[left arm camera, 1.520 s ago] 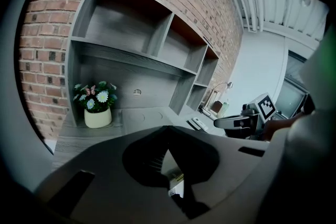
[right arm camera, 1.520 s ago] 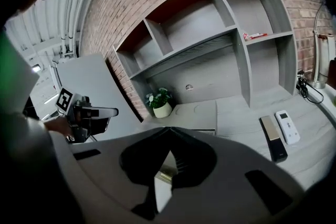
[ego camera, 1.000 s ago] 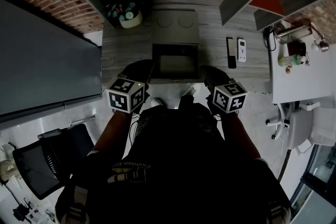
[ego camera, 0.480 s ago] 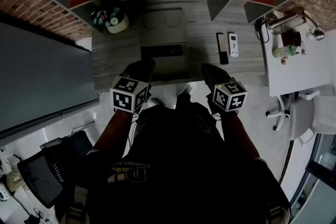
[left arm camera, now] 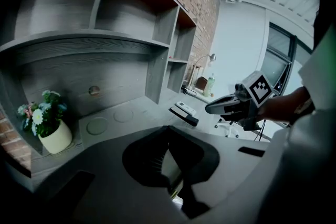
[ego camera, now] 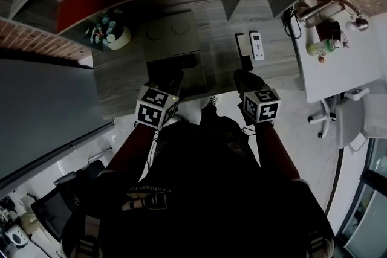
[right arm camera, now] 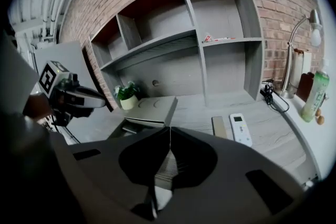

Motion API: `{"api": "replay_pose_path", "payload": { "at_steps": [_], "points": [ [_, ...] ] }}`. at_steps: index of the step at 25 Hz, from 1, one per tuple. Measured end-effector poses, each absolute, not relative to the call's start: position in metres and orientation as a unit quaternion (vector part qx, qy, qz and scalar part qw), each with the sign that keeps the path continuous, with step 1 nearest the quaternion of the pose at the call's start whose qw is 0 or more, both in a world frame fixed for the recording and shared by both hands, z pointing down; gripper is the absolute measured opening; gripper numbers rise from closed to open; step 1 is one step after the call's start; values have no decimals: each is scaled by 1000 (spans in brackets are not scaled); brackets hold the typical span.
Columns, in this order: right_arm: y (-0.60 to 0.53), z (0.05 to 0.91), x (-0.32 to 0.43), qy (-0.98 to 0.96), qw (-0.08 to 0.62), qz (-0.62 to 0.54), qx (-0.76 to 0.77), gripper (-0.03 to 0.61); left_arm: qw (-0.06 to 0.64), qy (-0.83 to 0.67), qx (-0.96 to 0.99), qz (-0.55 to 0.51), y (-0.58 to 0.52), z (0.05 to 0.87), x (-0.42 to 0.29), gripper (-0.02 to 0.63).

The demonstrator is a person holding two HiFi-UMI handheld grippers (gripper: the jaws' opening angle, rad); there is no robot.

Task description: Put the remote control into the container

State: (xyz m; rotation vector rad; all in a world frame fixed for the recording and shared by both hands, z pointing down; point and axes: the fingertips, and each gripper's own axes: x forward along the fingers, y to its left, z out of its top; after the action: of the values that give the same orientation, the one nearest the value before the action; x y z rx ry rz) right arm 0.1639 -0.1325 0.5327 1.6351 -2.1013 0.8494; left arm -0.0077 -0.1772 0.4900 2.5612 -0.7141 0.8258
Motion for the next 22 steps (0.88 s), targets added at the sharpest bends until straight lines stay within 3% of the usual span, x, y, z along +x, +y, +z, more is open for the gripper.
{"api": "replay_pose_path", "payload": {
  "at_steps": [12,16,22],
  "points": [
    [-171,599,248,-682,254,296,619,15,195,-241,894,325,-196,516,26,6],
    [-189,635,256,-676,281,322,600,72,212,-250,885,331,-201,520,30,6],
    [-213,661,268,-652,327,328,601,210,218,-267,880,327,-209,519,28,6]
  ]
}}
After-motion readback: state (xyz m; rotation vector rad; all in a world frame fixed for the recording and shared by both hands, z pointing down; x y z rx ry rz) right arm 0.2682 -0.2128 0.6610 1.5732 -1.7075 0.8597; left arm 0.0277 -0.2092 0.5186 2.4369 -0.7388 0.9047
